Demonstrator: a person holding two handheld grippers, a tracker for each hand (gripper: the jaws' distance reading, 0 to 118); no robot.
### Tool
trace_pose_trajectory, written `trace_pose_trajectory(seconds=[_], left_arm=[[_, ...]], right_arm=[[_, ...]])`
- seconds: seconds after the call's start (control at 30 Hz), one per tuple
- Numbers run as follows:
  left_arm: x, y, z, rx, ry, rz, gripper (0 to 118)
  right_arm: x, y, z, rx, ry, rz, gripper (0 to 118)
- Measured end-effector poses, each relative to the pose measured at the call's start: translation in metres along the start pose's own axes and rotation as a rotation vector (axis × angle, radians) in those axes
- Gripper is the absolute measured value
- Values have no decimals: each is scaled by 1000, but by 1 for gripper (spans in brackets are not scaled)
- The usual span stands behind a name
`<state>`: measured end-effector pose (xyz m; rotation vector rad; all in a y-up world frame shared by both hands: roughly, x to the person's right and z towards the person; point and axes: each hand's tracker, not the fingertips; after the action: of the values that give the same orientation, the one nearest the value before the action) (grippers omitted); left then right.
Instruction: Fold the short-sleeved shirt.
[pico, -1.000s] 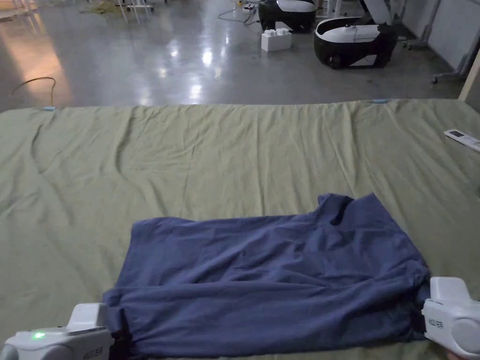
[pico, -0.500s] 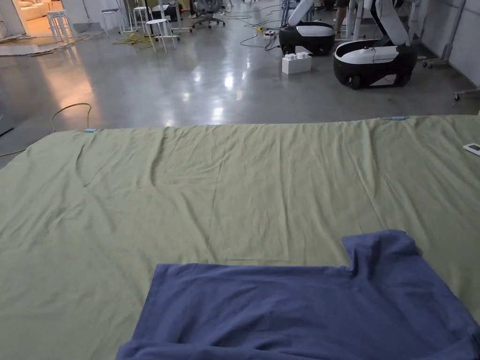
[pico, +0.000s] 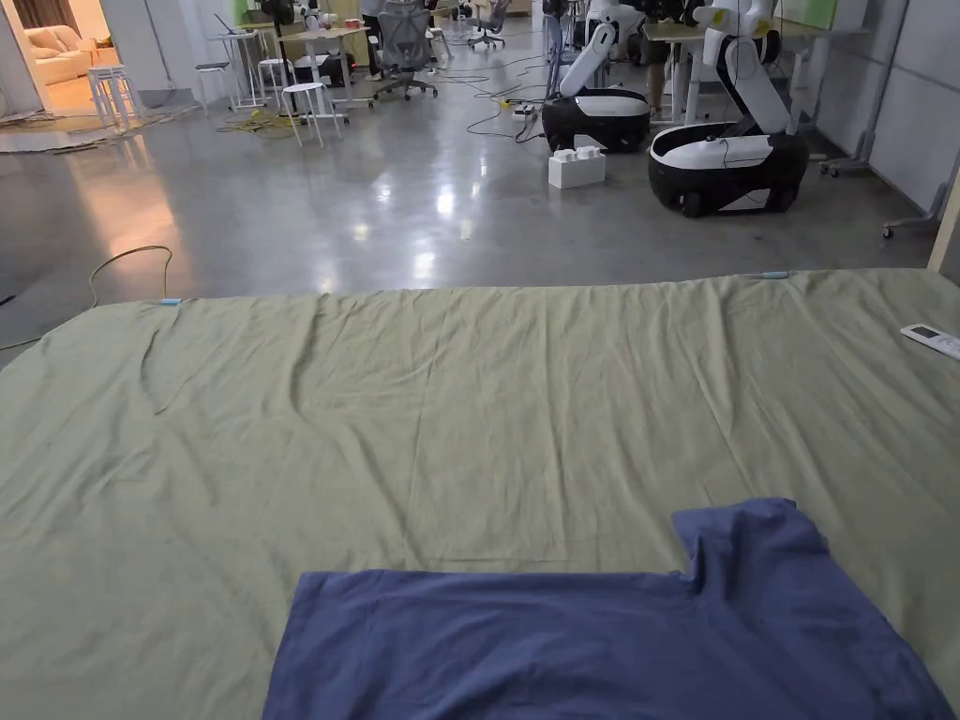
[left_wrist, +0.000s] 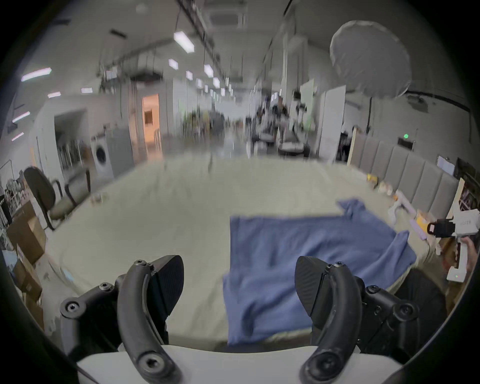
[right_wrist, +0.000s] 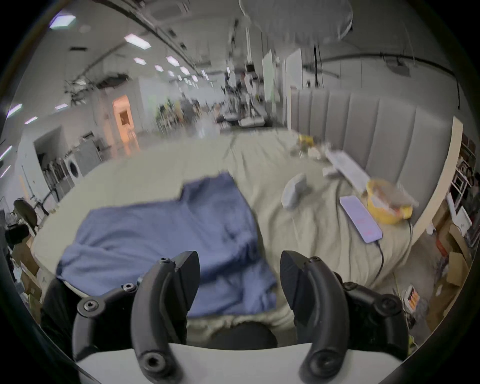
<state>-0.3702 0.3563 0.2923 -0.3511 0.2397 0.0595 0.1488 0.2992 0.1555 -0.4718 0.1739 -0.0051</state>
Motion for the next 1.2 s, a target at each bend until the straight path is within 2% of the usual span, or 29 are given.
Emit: trace_pose_trajectory(seconds=[0.1, 0.17, 0.2, 0.23, 0.27, 0.37, 0.4, 0.43, 0.53, 0.7, 0.73, 0.83, 0.9, 0.93, 0.97, 1.0, 1.03, 1.07, 1.1, 1.2], left_arm=[[11, 21, 18, 154, -36, 16, 88], [18, 26, 30, 197, -66, 48, 79], [22, 24, 20, 171, -77, 46, 63], [32, 18, 21, 140, -100, 36, 26], [37, 17, 20, 120, -90, 17, 3], [48, 15, 23, 108, -52, -48, 3], [53, 14, 32, 119, -121, -64, 3], [58, 11, 32, 116, -130, -86, 2], [70, 9, 33, 77, -66, -170, 1], [60, 16, 31, 74, -68, -179, 1], [51, 18, 27, 83, -101, -33, 1], [41, 23, 4, 31, -76, -46, 1], [33, 31, -23, -9, -69, -4, 1], [22, 28, -49, -106, -55, 69, 6], [14, 26, -65, -121, -58, 105, 18], [3, 25, -89, -137, -70, 154, 36], [-7, 26, -121, -173, -82, 208, 70], [-15, 24, -150, -222, -89, 230, 87], [-23, 20, -181, -255, -89, 247, 94], [-39, 9, -279, -381, -44, 243, 93]], right_arm=[[-21, 17, 23, 112, 81, -17, 67], [-33, 22, 32, 170, 161, -35, 53], [-26, 16, 29, 195, 187, -45, 39], [-33, 16, 32, 199, 173, -52, 16], [-37, 18, 32, 192, 170, -48, 9], [-46, 20, 39, 225, 206, 15, 7], [-50, 21, 42, 230, 206, 32, 1], [-52, 20, 43, 236, 206, 48, 0], [-55, 19, 39, 202, 208, 74, 0], [-56, 16, 35, 190, 225, 56, 0], [-55, 16, 34, 183, 230, 48, 0], [-52, 11, 28, 159, 228, 40, 0], [-49, 7, 22, 128, 226, 37, 0], [-48, 4, 18, 110, 231, 36, 0], [-47, 3, 16, 97, 237, 38, 0], [-50, 4, 15, 84, 243, 39, 0], [-50, 2, 13, 72, 243, 42, 0], [-51, 1, 12, 63, 240, 47, 0], [-51, 0, 10, 52, 238, 56, 0], [-52, -1, 5, 19, 227, 76, 0]])
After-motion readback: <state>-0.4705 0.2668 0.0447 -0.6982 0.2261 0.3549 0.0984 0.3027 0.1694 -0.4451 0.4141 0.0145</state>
